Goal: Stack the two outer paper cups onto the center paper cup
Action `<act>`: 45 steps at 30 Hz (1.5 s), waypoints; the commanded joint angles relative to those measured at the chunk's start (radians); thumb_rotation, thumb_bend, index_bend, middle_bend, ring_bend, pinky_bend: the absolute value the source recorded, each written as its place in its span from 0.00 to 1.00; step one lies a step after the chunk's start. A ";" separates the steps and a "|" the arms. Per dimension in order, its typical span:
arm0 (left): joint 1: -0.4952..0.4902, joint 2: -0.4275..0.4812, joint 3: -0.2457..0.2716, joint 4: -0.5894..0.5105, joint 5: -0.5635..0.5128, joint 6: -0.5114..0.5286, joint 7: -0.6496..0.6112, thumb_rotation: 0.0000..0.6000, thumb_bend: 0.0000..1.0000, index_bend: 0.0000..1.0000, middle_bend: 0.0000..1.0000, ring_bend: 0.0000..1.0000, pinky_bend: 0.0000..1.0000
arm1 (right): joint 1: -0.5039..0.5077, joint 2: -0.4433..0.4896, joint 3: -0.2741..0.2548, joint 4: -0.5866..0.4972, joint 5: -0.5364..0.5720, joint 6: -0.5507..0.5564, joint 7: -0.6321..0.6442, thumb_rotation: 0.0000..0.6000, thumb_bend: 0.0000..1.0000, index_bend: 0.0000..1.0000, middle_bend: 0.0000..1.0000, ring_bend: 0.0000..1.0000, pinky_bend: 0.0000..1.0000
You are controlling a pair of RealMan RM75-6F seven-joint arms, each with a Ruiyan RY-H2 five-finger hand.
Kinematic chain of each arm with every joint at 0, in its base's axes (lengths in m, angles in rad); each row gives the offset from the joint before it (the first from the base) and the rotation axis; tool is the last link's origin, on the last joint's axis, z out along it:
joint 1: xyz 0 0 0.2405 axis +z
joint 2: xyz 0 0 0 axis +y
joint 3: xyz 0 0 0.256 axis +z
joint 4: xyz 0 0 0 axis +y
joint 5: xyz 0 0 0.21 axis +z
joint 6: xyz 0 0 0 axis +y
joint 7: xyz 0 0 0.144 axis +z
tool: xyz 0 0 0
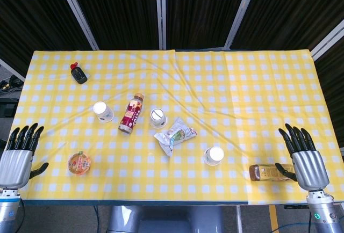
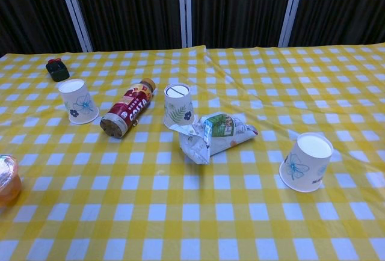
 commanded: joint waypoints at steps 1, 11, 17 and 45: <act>-0.001 0.000 0.000 0.001 -0.001 -0.001 0.001 1.00 0.02 0.00 0.00 0.00 0.00 | 0.000 0.000 0.001 0.000 0.002 -0.001 0.000 1.00 0.08 0.00 0.00 0.00 0.00; -0.008 -0.006 0.000 0.006 0.017 0.000 -0.002 1.00 0.02 0.00 0.00 0.00 0.00 | 0.001 -0.001 -0.002 0.005 -0.001 -0.004 0.013 1.00 0.08 0.00 0.00 0.00 0.00; -0.057 -0.002 -0.048 -0.006 -0.032 -0.065 -0.032 1.00 0.01 0.00 0.00 0.00 0.00 | 0.005 -0.008 0.010 0.011 0.006 0.000 0.034 1.00 0.08 0.01 0.00 0.00 0.00; -0.542 -0.021 -0.265 0.065 -0.543 -0.651 0.228 1.00 0.18 0.19 0.00 0.00 0.00 | 0.033 -0.042 0.082 0.150 0.102 -0.026 0.213 1.00 0.08 0.05 0.00 0.00 0.00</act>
